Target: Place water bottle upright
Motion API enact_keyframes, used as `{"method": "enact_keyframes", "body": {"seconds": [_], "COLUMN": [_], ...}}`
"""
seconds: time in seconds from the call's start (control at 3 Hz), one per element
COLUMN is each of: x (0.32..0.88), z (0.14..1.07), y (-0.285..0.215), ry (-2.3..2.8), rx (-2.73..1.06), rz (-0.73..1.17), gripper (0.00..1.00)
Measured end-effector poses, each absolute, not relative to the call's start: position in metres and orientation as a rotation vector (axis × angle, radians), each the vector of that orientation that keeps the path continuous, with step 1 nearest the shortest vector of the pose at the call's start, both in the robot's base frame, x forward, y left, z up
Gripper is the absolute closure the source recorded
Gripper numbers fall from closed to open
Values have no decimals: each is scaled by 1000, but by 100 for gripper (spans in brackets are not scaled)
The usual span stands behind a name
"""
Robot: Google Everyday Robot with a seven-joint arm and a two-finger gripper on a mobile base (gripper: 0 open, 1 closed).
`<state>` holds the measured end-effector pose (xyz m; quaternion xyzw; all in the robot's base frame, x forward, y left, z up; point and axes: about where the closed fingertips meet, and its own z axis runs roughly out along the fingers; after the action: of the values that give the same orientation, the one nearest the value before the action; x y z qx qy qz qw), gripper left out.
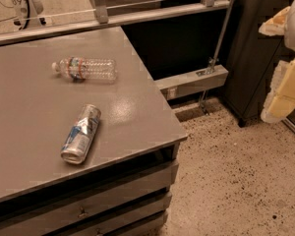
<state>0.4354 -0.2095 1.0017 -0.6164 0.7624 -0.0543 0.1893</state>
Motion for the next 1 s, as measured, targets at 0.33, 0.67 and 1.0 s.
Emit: {"method": "enact_keyframes", "body": {"seconds": [0.33, 0.67, 1.0], "x": [435, 443, 474], "z": [1002, 1002, 996], "y": [-209, -203, -163], "ry": [2144, 2113, 2020], "rx": [-1733, -1728, -1736], "rz": [-153, -135, -57], "gripper": [0, 0, 0]}}
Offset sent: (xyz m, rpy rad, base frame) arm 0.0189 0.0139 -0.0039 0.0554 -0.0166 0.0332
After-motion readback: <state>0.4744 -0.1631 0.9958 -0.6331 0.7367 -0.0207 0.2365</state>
